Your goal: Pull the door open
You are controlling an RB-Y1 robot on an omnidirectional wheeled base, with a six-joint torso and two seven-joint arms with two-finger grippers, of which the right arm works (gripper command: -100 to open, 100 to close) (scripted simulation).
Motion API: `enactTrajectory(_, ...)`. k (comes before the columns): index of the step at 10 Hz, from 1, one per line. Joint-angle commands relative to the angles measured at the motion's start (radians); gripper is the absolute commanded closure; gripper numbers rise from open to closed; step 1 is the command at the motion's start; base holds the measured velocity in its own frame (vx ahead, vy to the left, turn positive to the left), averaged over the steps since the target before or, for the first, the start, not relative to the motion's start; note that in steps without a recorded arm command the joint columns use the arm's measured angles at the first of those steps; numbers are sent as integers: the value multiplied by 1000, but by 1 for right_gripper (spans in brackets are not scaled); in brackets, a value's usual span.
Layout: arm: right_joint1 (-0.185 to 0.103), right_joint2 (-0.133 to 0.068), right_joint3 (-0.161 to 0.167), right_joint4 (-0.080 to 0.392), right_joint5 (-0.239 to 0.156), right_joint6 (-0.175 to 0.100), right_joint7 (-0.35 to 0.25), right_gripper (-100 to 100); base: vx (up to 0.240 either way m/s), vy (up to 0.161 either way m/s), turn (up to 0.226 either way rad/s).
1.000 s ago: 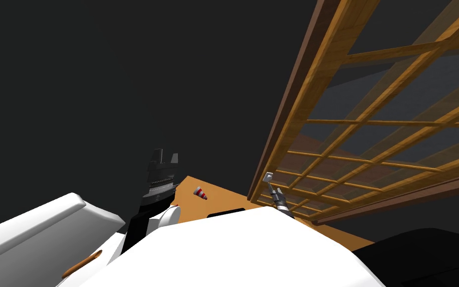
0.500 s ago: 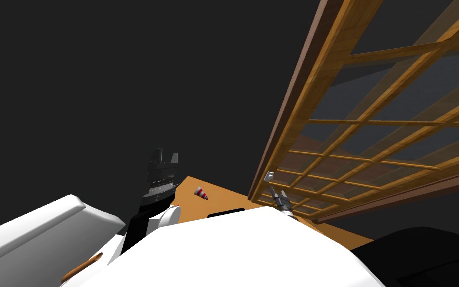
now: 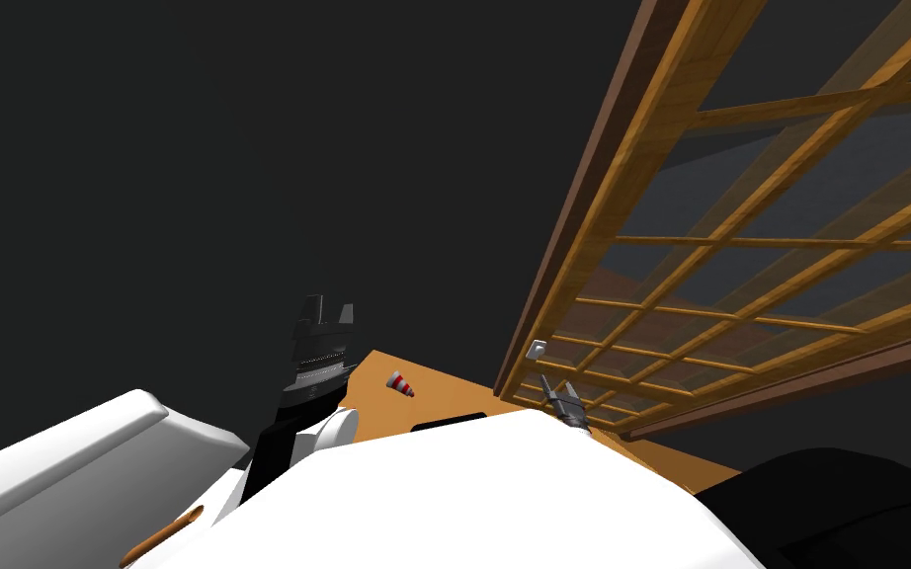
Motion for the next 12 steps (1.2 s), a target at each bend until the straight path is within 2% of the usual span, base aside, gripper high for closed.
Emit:
enactTrajectory(1, 13, -5, -4, 2, 8, -12, 34, -100, 6, 40, -12)
enactTrajectory(3, 27, -9, -9, 4, 16, -23, 66, -100, 4, 34, -14)
enactTrajectory(4, 25, -8, -7, -1, 13, -17, 53, -100, 0, 16, -7)
enactTrajectory(6, -17, 8, -25, -6, 4, 30, 88, -100, 119, -85, 116)
enactTrajectory(9, -54, 21, -40, -10, -4, 71, 114, -100, 133, -118, 80)
enactTrajectory(10, -74, 28, -48, -12, -8, 93, 129, -100, 116, -86, 75)
enactTrajectory(11, -66, 22, -44, -3, -6, 75, 118, -100, 58, -43, 28)
enactTrajectory(12, -66, 22, -44, -3, -6, 75, 118, 100, -7, 5, -20)
